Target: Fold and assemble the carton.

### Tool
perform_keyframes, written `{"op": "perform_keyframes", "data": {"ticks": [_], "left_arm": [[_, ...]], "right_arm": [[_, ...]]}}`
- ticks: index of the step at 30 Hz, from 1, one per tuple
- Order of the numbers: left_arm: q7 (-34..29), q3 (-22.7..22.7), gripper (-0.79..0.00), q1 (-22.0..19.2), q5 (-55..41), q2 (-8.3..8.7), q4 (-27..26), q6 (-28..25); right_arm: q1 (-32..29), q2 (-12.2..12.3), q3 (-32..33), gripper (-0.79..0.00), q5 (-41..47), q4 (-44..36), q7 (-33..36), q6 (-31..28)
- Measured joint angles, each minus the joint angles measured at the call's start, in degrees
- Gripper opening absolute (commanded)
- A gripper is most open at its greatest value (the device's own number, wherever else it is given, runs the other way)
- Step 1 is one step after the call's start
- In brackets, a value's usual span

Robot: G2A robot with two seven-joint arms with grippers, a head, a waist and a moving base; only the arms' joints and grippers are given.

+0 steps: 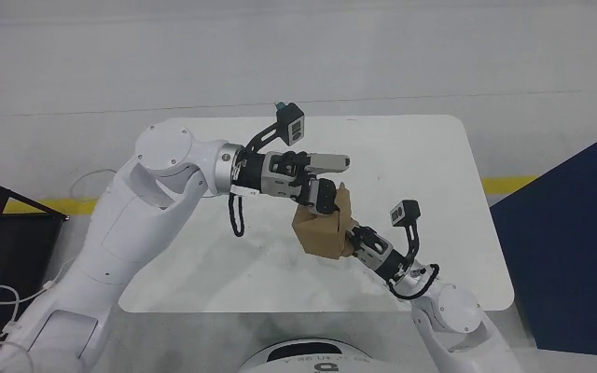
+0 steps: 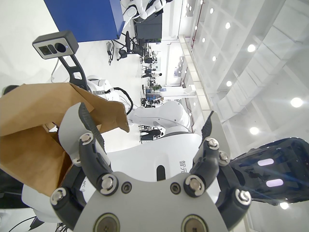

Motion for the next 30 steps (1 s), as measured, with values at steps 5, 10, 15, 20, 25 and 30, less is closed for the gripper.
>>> {"op": "perform_keyframes", "data": {"ticks": [5,10,15,20,25,30], "left_arm": [[-0.76,1.14,0.0,-0.77,0.34,-0.3,0.85,0.35],[-2.25,1.91,0.0,-1.91,0.93,-0.43,1.2,2.37],[-3.19,2.67,0.0,-2.97,1.62,-0.51,1.44,4.93],[-3.71,3.64,-0.003,-3.94,2.42,-0.68,2.03,6.3],[-4.52,4.26,-0.111,-4.83,3.03,-0.78,2.63,7.36],[-6.51,4.77,-0.24,-6.21,3.82,-0.76,3.21,9.13]], "right_arm": [[-0.2,0.13,-0.17,-0.785,0.01,0.19,0.13,-0.39],[-0.21,0.28,-0.01,-0.785,0.13,0.59,0.06,-0.41],[-0.28,0.42,0.1,-0.785,-0.28,0.41,-0.4,-0.43],[-0.38,0.52,-0.06,-0.785,-0.86,0.06,-1.24,-0.23],[-0.07,0.59,-0.4,-0.785,-1.24,-0.15,-1.91,0.3],[0.52,0.63,-0.89,-0.785,-1.55,-0.13,-2.45,0.68]]}}
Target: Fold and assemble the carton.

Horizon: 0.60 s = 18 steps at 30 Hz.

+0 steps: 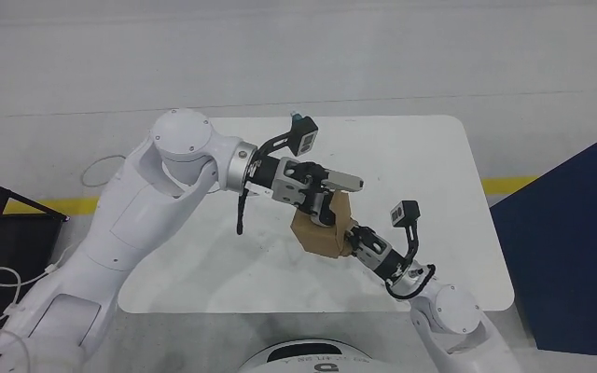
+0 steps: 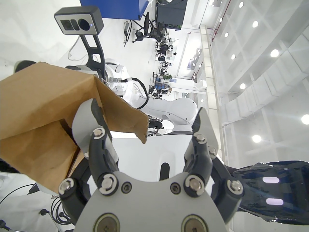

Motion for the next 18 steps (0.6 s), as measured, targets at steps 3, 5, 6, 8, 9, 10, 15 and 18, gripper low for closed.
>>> {"op": "perform_keyframes", "data": {"ticks": [3,5,6,8,9,10,15,18], "left_arm": [[-1.3,0.37,-0.274,-1.16,0.57,0.0,0.42,1.19],[-1.91,0.65,-0.329,-1.78,0.93,-0.01,0.76,1.76],[-2.12,0.76,-0.345,-2.0,1.05,-0.01,0.91,1.97],[-2.59,0.93,-0.366,-2.43,1.25,-0.01,1.25,2.29],[-2.88,1.01,-0.372,-2.6,1.36,0.0,1.38,2.47],[-3.27,1.1,-0.382,-2.89,1.69,0.04,1.53,2.79],[-3.94,1.48,-0.363,-3.8,3.48,0.4,1.79,3.81],[-3.34,2.38,-0.339,-4.62,4.44,0.87,1.67,4.33]], "right_arm": [[0.32,0.02,-0.34,-0.785,-0.22,0.05,-0.37,0.2],[0.47,0.04,-0.52,-0.785,-0.29,0.07,-0.69,0.27],[0.51,0.04,-0.58,-0.785,-0.31,0.08,-0.82,0.28],[0.56,0.06,-0.67,-0.785,-0.36,0.09,-1.15,0.29],[0.56,0.07,-0.7,-0.785,-0.37,0.09,-1.25,0.28],[0.55,0.09,-0.71,-0.785,-0.35,0.09,-1.39,0.23],[0.52,0.17,-0.7,-0.785,-0.22,0.13,-1.72,0.25],[0.61,0.23,-0.7,-0.785,-0.49,0.19,-1.95,0.53]]}}
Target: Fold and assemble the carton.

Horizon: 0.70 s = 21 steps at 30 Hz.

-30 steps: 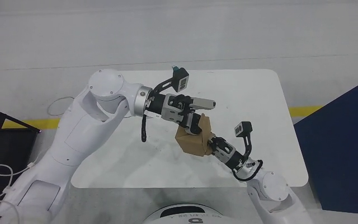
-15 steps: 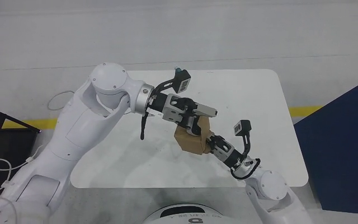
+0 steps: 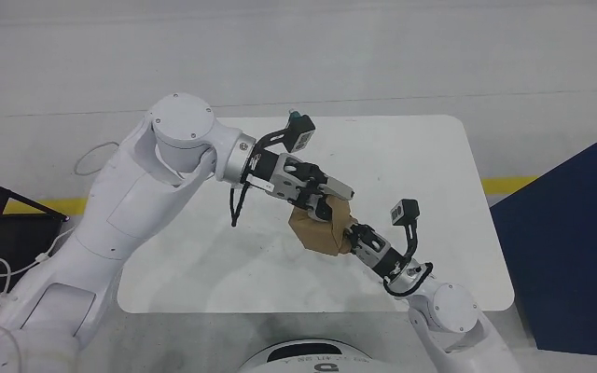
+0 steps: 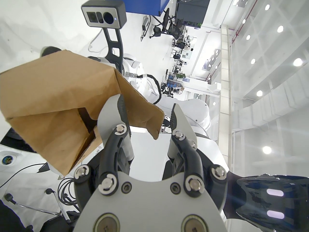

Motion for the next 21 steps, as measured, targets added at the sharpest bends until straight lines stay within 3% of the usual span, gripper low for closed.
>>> {"op": "perform_keyframes", "data": {"ticks": [8,15,21], "left_arm": [[2.32,5.34,-0.342,-4.69,0.18,2.14,-0.63,2.32],[3.6,8.5,-0.416,-8.16,-2.3,3.69,-0.86,3.6],[4.07,10.83,-0.542,-10.58,-4.05,4.95,-0.96,4.07]], "right_arm": [[0.45,0.12,-0.3,-0.785,-2.14,-0.35,-1.5,1.08],[0.72,0.19,-0.68,-0.785,-3.36,-0.35,-2.43,1.29],[1.09,0.25,-0.61,-0.785,-3.21,-0.05,-2.65,1.42]]}}
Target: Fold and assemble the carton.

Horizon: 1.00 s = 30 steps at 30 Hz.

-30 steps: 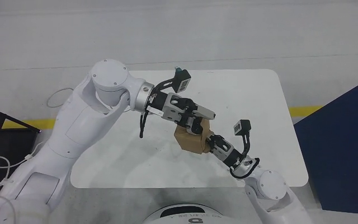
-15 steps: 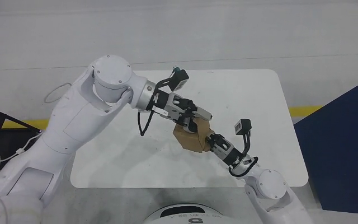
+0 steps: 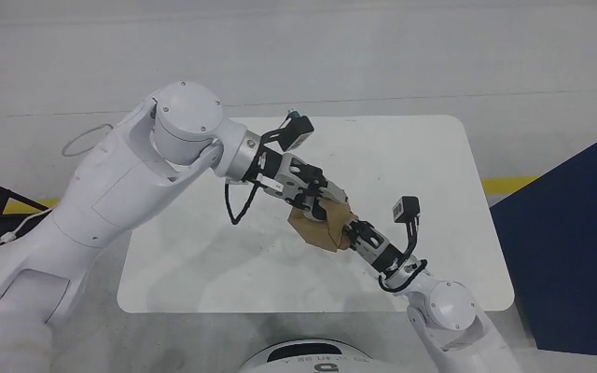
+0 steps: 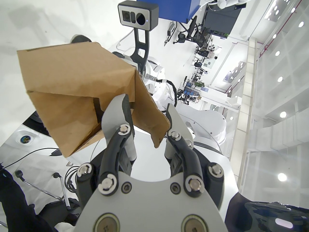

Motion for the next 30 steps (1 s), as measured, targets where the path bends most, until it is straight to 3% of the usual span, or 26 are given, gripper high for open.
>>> {"op": "perform_keyframes", "data": {"ticks": [2,8,21,30], "left_arm": [[0.07,0.54,-0.613,-0.57,-0.5,0.5,0.07,0.07],[0.38,1.75,-0.69,-1.66,-1.38,2.01,-0.32,0.38],[2.04,2.75,-0.61,-2.71,-2.11,5.12,-3.46,2.04],[3.27,2.93,-0.634,-4.23,-2.56,7.45,-6.03,3.27]], "right_arm": [[0.02,0.03,0.05,-0.785,0.09,0.01,-0.01,-0.09],[-0.09,0.12,0.28,-0.785,0.82,-0.13,0.27,-0.52],[-0.51,0.31,0.78,-0.785,2.15,-0.3,0.41,-1.44],[-0.2,0.36,0.49,-0.785,1.72,0.09,-0.14,-2.02]]}}
